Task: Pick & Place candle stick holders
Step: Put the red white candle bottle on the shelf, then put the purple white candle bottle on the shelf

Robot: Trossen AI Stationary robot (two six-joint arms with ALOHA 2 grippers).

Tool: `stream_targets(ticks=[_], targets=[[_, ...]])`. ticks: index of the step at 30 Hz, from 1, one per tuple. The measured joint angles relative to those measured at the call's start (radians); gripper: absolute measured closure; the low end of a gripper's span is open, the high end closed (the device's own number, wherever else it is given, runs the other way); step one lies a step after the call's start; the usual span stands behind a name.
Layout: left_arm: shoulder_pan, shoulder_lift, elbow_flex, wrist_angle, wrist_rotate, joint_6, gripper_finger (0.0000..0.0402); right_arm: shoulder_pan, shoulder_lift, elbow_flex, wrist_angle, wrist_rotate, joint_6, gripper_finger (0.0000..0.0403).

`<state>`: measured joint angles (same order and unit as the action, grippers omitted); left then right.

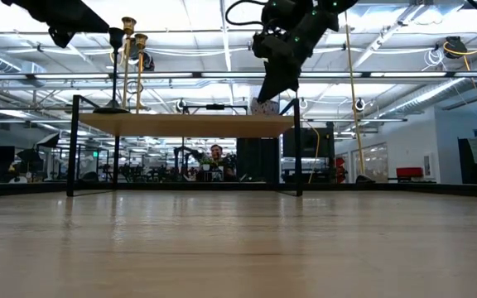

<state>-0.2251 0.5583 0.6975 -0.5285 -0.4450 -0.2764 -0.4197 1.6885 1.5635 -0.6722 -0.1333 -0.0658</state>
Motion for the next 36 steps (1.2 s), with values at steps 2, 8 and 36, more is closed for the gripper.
stream_targets(ticks=[2, 8, 36], targets=[[0.000, 0.000, 0.000, 0.000, 0.000, -0.001, 0.0383, -0.002, 0.001, -0.009, -0.003, 0.001, 0.001, 0.0399], [0.000, 0.000, 0.000, 0.000, 0.000, -0.003, 0.0398, -0.006, -0.001, -0.031, -0.001, 0.000, -0.001, 0.0397], [0.000, 0.026, 0.000, -0.091, 0.292, 0.036, 0.0396, 0.080, -0.048, -0.032, 0.198, 0.002, -0.137, 0.0282]])
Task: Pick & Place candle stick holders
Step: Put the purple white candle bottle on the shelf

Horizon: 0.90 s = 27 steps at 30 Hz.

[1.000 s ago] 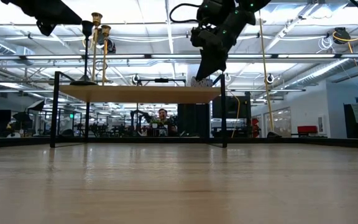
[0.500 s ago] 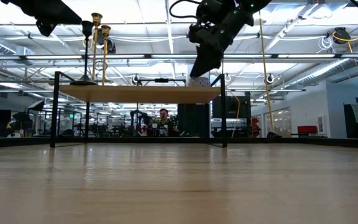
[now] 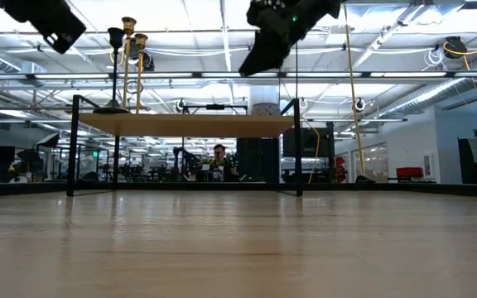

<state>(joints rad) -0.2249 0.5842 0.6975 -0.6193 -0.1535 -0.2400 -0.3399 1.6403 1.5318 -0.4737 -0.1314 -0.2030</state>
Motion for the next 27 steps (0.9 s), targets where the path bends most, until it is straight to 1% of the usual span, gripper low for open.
stream_targets(ticks=[2, 4, 6, 9, 11, 13, 15, 19, 21, 27], targets=[[0.000, 0.025, 0.000, -0.029, 0.046, -0.009, 0.0390, 0.029, -0.013, 0.000, -0.012, 0.000, 0.007, 0.0281], [0.000, 0.062, 0.000, -0.060, 0.071, -0.014, 0.0387, 0.064, -0.021, -0.002, -0.035, 0.000, 0.007, 0.0281], [0.000, 0.104, 0.000, -0.094, 0.093, -0.055, 0.0390, 0.096, -0.025, -0.001, -0.017, 0.000, -0.004, 0.0281], [0.000, 0.178, 0.000, -0.172, 0.193, -0.150, 0.0398, 0.136, -0.024, -0.001, -0.022, -0.001, -0.007, 0.0280], [-0.001, 0.229, 0.000, -0.230, 0.254, -0.208, 0.0395, 0.156, -0.022, -0.001, -0.026, -0.001, -0.008, 0.0278], [-0.004, 0.278, 0.000, -0.275, 0.283, -0.254, 0.0385, 0.171, -0.023, -0.001, -0.020, 0.000, -0.007, 0.0278], [-0.014, 0.323, 0.000, -0.285, 0.284, -0.275, 0.0374, 0.184, -0.024, -0.001, -0.010, 0.009, 0.010, 0.0278], [-0.030, 0.409, 0.000, -0.279, 0.283, -0.314, 0.0350, 0.205, -0.023, -0.001, 0.020, 0.085, 0.083, 0.0277], [-0.038, 0.448, 0.000, -0.279, 0.301, -0.324, 0.0332, 0.212, -0.024, -0.001, 0.022, 0.109, 0.081, 0.0277], [-0.088, 0.543, 0.000, -0.254, 0.337, -0.346, 0.0270, 0.212, -0.023, -0.001, 0.021, 0.105, 0.084, 0.0277]])
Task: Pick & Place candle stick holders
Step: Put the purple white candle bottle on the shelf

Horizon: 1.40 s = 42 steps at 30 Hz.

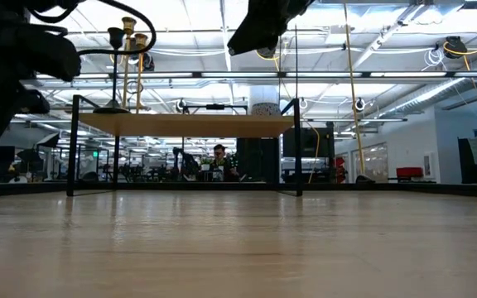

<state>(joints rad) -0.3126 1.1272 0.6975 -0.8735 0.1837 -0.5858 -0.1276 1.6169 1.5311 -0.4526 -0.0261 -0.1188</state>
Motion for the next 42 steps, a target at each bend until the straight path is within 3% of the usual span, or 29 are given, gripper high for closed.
stream_targets(ticks=[4, 9, 22, 28, 36, 42], targets=[[-0.034, 0.044, 0.000, 0.015, -0.027, -0.011, 0.0242, 0.000, 0.000, 0.000, -0.001, 0.000, 0.000, 0.0277], [-0.064, 0.103, 0.000, 0.012, -0.069, -0.023, 0.0240, 0.000, 0.000, 0.000, -0.001, 0.000, 0.000, 0.0277], [-0.077, 0.218, 0.000, 0.035, -0.053, -0.039, 0.0308, 0.000, 0.000, 0.000, 0.000, 0.000, -0.001, 0.0277], [-0.076, 0.222, 0.000, 0.045, -0.059, -0.007, 0.0387, 0.000, 0.000, 0.000, 0.000, -0.001, -0.001, 0.0277], [-0.076, 0.220, 0.028, 0.104, -0.130, -0.053, 0.0396, -0.001, 0.000, 0.000, 0.006, -0.001, -0.013, 0.0277], [-0.053, 0.220, 0.184, 0.106, -0.237, -0.005, 0.0396, -0.001, 0.000, 0.000, 0.010, -0.001, -0.031, 0.0277]])
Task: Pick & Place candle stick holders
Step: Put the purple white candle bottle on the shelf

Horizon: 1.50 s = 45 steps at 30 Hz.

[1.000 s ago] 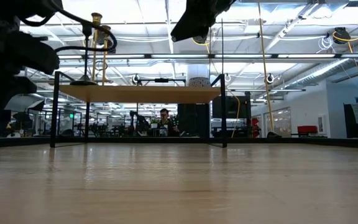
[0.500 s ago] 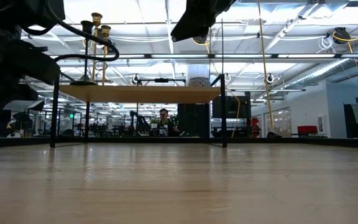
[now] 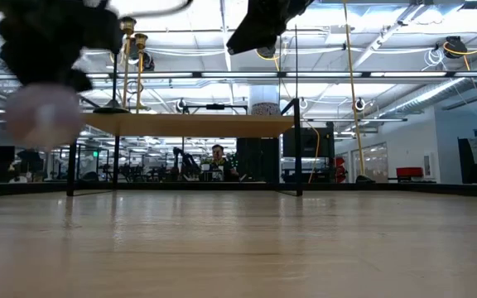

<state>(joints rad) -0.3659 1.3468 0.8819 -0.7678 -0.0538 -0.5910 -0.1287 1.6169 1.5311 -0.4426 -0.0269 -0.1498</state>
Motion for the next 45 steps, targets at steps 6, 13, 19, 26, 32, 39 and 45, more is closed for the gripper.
stream_targets(ticks=[6, 13, 19, 26, 32, 39, 45], targets=[[0.026, 0.000, 0.169, -0.030, -0.142, 0.100, 0.0393, 0.000, 0.000, 0.000, -0.033, 0.000, 0.006, 0.0277], [0.122, 0.033, 0.362, -0.163, -0.222, 0.250, 0.0395, 0.000, 0.000, -0.053, -0.056, 0.000, 0.002, 0.0277], [0.193, 0.117, 0.574, -0.304, -0.254, 0.372, 0.0394, 0.012, 0.000, -0.135, -0.054, -0.001, 0.033, 0.0277], [0.256, 0.185, 0.613, -0.316, -0.388, 0.273, 0.0395, 0.045, 0.000, -0.186, -0.043, 0.000, 0.033, 0.0277], [0.308, 0.241, 0.612, -0.314, -0.435, 0.214, 0.0396, 0.080, 0.000, -0.187, -0.040, -0.001, 0.033, 0.0277], [0.386, 0.257, 0.612, -0.303, -0.493, 0.230, 0.0395, 0.112, 0.000, -0.187, -0.040, 0.000, 0.034, 0.0277], [0.441, 0.257, 0.612, -0.270, -0.489, 0.252, 0.0398, 0.133, 0.000, -0.187, -0.043, -0.002, 0.042, 0.0277]])
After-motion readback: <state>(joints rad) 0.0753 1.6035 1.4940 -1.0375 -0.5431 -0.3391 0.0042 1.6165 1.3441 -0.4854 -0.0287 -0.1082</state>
